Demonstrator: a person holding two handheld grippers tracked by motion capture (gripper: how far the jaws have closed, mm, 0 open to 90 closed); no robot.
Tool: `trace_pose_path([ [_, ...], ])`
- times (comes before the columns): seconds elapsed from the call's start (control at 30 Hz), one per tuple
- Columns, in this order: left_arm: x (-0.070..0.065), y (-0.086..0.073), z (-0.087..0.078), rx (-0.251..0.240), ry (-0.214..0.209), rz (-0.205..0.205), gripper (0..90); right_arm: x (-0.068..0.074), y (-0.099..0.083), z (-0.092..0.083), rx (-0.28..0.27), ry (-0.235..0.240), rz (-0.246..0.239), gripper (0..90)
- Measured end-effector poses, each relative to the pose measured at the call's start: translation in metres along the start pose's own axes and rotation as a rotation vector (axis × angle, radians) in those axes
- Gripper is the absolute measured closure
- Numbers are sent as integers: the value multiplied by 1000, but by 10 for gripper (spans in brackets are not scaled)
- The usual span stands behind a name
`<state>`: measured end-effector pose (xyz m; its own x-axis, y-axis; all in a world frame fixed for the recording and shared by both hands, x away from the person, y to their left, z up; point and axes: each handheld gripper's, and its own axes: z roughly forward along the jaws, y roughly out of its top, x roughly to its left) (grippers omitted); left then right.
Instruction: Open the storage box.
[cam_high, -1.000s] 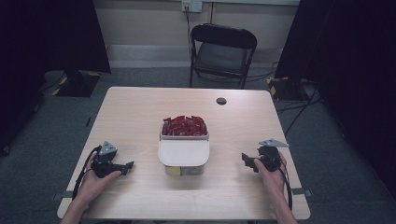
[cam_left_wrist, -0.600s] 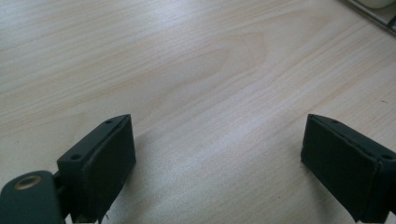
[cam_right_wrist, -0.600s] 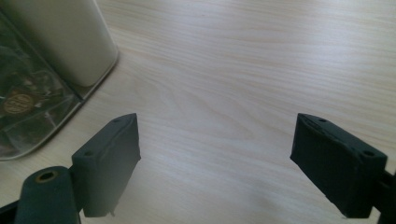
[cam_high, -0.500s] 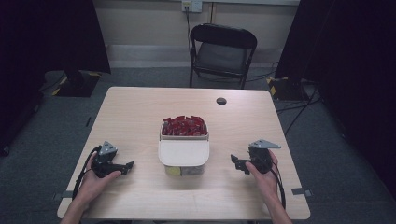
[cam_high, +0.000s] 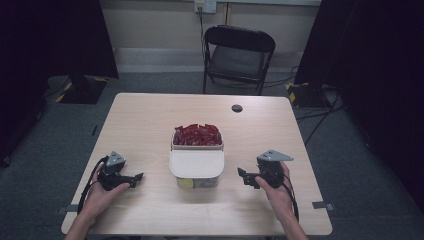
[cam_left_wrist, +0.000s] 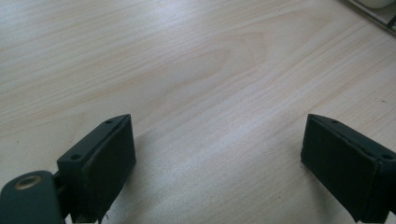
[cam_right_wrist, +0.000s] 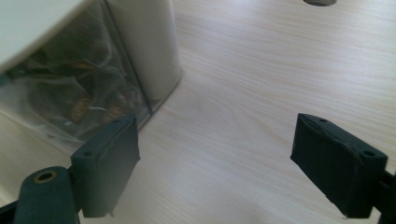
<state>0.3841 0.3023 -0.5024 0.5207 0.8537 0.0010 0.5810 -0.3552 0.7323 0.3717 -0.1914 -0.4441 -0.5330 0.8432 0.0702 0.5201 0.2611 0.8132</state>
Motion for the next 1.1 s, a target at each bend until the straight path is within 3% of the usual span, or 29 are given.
trace_pose_path([
  [0.13,0,0,0,-1,0,0,95,6,3,-1,-13,25,1,145],
  [0.3,0,0,0,-1,0,0,95,21,6,0,-31,107,12,146],
  [0.57,0,0,0,-1,0,0,95,38,5,-1,-25,156,-23,146],
  [0.73,0,0,0,-1,0,0,95,47,5,2,-16,169,-47,146],
  [0.83,0,0,0,-1,0,0,95,50,6,6,-2,153,-33,147],
  [1.1,0,0,0,0,0,0,95,58,6,12,1,166,-44,145],
])
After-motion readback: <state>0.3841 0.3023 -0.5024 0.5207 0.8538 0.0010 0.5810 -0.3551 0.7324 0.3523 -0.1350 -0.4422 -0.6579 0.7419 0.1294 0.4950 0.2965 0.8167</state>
